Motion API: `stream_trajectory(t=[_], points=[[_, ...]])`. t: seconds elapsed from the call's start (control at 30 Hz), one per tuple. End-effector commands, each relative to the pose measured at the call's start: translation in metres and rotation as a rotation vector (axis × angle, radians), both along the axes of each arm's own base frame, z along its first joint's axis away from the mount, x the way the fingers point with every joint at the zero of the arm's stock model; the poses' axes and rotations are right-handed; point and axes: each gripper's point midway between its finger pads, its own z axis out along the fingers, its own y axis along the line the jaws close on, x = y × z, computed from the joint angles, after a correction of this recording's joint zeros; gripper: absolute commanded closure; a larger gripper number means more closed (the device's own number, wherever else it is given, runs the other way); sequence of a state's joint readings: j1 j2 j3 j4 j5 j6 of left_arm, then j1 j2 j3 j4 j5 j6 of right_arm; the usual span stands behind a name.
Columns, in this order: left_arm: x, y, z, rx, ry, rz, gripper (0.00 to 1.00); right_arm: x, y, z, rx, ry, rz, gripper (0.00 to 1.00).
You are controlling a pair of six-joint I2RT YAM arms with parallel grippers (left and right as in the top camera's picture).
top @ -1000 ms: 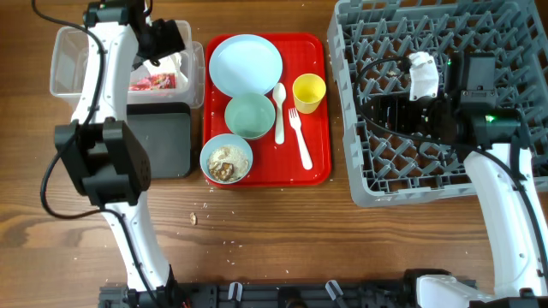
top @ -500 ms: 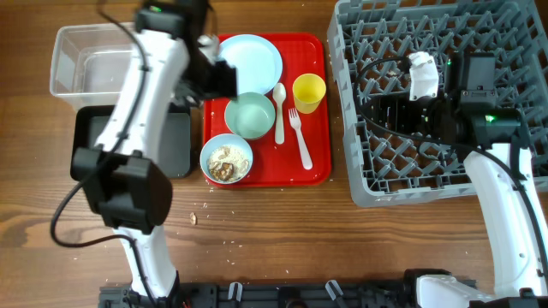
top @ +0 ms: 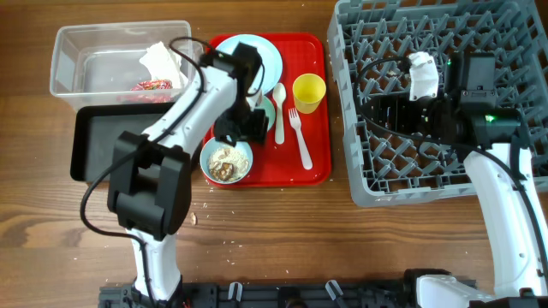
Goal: Sort waste into correct bins and load items into the dishwasher rack
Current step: 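Grasp the small blue bowl of food scraps with the left gripper, then tip the blue bowl over the black tray to dump scraps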
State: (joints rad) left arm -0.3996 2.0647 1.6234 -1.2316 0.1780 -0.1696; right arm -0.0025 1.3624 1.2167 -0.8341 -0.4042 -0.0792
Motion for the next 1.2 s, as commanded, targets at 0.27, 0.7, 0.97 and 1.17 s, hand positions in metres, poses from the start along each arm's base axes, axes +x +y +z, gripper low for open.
stream_trajectory(t=[0.27, 0.7, 0.97, 1.17], points=[[-0.011, 0.003, -0.027, 0.014, 0.02, 0.02, 0.82, 0.001, 0.005, 0.007, 0.019, -0.009, 0.012, 0.0], [-0.006, -0.002, 0.038, -0.138, 0.039, 0.083, 0.96, 0.001, 0.005, 0.007, 0.022, -0.007, 0.007, 0.0], [0.023, 0.056, 0.111, -0.227, -0.163, 0.211, 0.96, 0.002, 0.005, 0.007, 0.022, -0.008, 0.007, 0.0], [0.036, 0.111, 0.115, -0.339, -0.195, 0.282, 0.96, 0.003, 0.005, 0.008, 0.022, -0.016, 0.007, 0.0]])
